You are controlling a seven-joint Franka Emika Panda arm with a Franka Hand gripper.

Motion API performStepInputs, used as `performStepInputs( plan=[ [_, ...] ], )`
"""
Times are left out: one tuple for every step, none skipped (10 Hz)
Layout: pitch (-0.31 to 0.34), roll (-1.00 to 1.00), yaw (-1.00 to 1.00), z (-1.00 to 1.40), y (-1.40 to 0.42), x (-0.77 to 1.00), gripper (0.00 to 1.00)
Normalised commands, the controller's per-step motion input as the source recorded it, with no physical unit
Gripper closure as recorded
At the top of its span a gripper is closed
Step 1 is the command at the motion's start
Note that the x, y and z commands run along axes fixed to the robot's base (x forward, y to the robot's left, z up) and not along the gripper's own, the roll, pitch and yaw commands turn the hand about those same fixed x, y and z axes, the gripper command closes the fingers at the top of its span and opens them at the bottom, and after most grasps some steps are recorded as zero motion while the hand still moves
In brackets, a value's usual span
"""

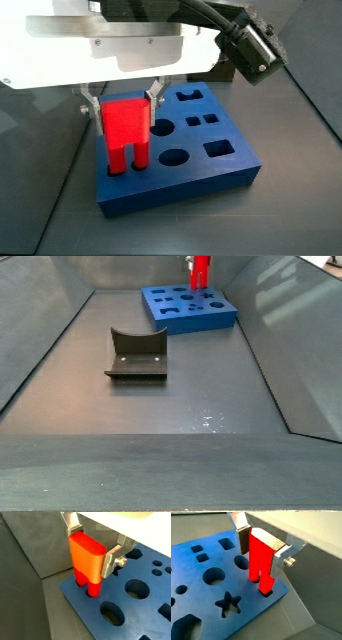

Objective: Pick up the square-circle object. Move up. Place the square-circle object on the fixture. Regrasp the square-circle object. Move to above the board. Insert the square-circle object.
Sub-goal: Insert the square-circle object.

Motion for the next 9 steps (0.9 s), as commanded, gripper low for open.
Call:
performStepInputs(
  plan=[
    [-0.037, 0.06, 0.0, -0.17, -0.14, 0.0, 1.0],
    [-0.047, 0.05, 0.0, -0.18, -0.1, 0.0, 1.0],
    [-0.066, 0.03, 0.0, -0.17, 0.0, 0.0, 1.0],
    [-0.06, 0.0, -0.01, -0.15, 0.0, 0.0, 1.0],
    [-0.036, 0.0, -0.09, -0.06, 0.02, 0.05, 1.0],
    [0.0, 0.0, -0.05, 0.05, 0.14, 0.06, 1.0],
    [0.0, 0.0, -0.06, 0.14, 0.21, 0.09, 1.0],
    [0.0, 0.0, -0.07, 0.0, 0.11, 0.01, 1.0],
    [0.0, 0.06, -0.07, 0.0, 0.0, 0.0, 1.0]
  ],
)
